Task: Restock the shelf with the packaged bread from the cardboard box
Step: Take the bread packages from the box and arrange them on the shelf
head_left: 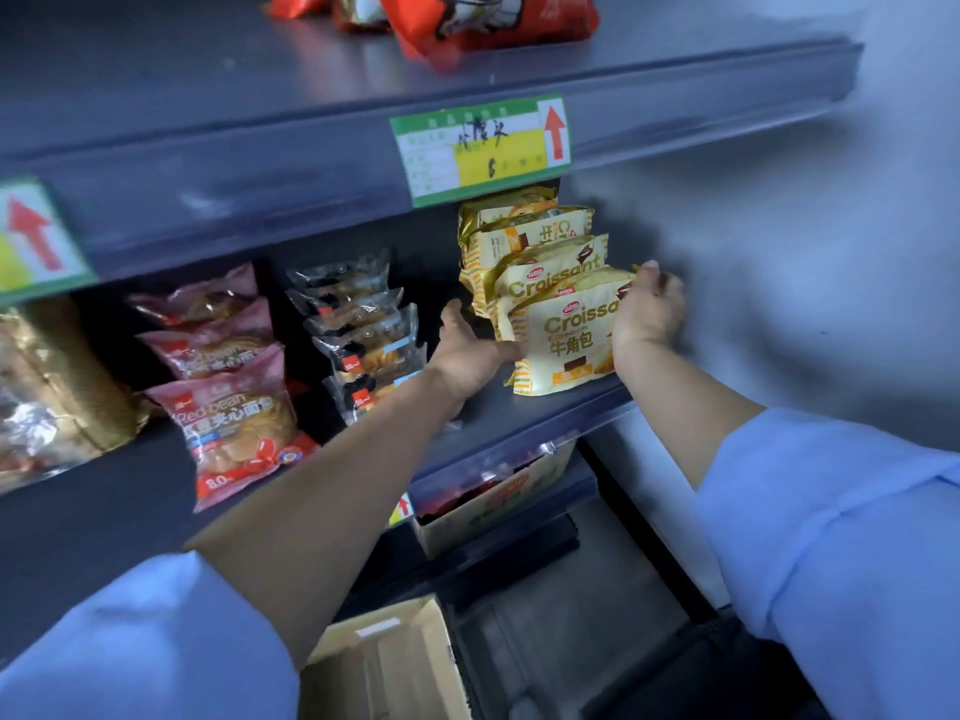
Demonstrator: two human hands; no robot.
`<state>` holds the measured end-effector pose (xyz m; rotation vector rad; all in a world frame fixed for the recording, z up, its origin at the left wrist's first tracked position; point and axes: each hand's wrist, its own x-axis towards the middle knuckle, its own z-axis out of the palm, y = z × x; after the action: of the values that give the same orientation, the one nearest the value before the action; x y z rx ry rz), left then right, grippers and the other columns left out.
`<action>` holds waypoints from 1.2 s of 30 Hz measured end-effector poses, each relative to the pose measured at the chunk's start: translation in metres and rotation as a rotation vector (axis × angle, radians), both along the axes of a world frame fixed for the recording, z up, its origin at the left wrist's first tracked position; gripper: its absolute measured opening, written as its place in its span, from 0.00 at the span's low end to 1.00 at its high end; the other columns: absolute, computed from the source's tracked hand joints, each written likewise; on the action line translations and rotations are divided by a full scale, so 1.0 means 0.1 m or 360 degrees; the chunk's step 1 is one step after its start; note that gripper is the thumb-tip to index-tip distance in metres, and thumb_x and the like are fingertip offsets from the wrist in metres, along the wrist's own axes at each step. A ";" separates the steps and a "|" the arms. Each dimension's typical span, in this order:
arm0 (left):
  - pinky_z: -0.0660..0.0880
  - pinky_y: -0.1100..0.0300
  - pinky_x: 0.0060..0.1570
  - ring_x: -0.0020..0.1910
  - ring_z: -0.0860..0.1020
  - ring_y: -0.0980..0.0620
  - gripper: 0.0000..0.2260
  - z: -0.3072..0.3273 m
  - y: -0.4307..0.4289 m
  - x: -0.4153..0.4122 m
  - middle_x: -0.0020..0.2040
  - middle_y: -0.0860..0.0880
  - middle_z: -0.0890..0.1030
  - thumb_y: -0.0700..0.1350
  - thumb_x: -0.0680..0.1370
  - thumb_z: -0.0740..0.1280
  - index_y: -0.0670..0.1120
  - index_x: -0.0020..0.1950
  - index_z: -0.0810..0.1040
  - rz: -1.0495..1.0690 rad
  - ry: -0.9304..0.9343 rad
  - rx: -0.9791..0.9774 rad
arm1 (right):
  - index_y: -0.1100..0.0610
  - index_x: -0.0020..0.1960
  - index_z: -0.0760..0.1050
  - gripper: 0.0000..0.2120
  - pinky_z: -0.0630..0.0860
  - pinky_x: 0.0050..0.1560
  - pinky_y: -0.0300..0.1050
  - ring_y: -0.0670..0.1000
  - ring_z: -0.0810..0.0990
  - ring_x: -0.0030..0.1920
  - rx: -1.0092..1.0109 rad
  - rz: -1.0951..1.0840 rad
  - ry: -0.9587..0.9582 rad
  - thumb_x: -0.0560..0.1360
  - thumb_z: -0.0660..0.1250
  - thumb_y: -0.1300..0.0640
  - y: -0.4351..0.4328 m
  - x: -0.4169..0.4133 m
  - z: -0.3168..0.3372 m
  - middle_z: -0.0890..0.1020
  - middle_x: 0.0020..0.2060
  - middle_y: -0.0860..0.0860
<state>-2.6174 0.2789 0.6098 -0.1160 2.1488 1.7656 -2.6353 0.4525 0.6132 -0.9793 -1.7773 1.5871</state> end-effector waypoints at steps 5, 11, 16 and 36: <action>0.66 0.55 0.67 0.73 0.64 0.46 0.40 0.30 -0.47 0.47 0.76 0.43 0.61 0.39 0.73 0.72 0.45 0.77 0.51 0.0049 0.0028 0.0008 | 0.61 0.57 0.76 0.13 0.72 0.49 0.42 0.55 0.78 0.50 0.0010 0.0235 0.0073 0.79 0.58 0.55 -0.65 0.36 0.31 0.80 0.49 0.56; 0.76 0.66 0.44 0.46 0.78 0.54 0.26 0.54 -1.28 1.04 0.54 0.47 0.78 0.36 0.72 0.72 0.40 0.67 0.67 0.0224 0.0094 -0.0116 | 0.60 0.59 0.77 0.12 0.69 0.48 0.38 0.50 0.74 0.48 0.0023 0.0814 0.0031 0.78 0.63 0.59 -1.70 0.80 0.55 0.78 0.50 0.53; 0.71 0.62 0.49 0.52 0.77 0.49 0.23 0.61 -2.07 1.50 0.53 0.45 0.78 0.37 0.73 0.70 0.43 0.67 0.71 0.0376 0.0084 -0.0249 | 0.59 0.59 0.78 0.12 0.70 0.35 0.39 0.48 0.74 0.36 0.0035 0.1126 -0.0048 0.77 0.63 0.60 -2.49 1.16 0.62 0.78 0.43 0.51; 0.74 0.51 0.58 0.58 0.77 0.43 0.25 0.51 -3.36 2.18 0.58 0.40 0.78 0.39 0.73 0.71 0.39 0.68 0.69 0.0904 -0.0082 -0.0286 | 0.59 0.51 0.78 0.08 0.70 0.43 0.45 0.57 0.77 0.43 0.0100 0.1804 -0.0278 0.74 0.65 0.59 -3.77 1.50 0.60 0.77 0.44 0.52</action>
<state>-2.3996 -0.0574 0.6611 -0.8839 2.3869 1.8034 -2.4850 0.0751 0.6736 0.0276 -2.7132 2.0418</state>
